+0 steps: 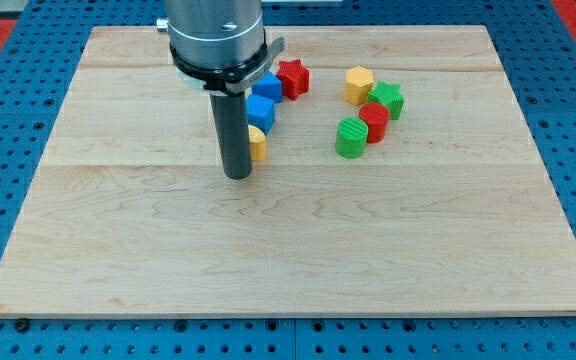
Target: Move yellow heart to the center
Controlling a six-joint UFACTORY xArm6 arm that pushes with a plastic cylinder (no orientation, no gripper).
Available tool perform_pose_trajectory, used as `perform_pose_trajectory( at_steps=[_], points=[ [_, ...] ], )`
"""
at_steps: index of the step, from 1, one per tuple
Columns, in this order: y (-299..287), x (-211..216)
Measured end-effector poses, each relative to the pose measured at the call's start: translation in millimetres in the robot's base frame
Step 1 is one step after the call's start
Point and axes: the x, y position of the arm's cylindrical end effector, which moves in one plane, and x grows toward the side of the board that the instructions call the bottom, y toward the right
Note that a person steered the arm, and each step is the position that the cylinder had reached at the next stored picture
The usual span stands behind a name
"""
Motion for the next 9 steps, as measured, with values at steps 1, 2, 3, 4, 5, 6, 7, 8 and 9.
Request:
perform_pose_trajectory(
  at_steps=[1,2,3,4,5,6,7,8,9],
  points=[
    [-46.4,-2.7],
    [-65.0,-23.7],
    [-58.5,-45.3],
    [-44.6,-47.5],
    [-41.6,-45.2],
    [-43.6,-40.2],
    [-31.4,-40.1],
    [-10.1,-40.1],
    [0.1,-34.8]
  ],
)
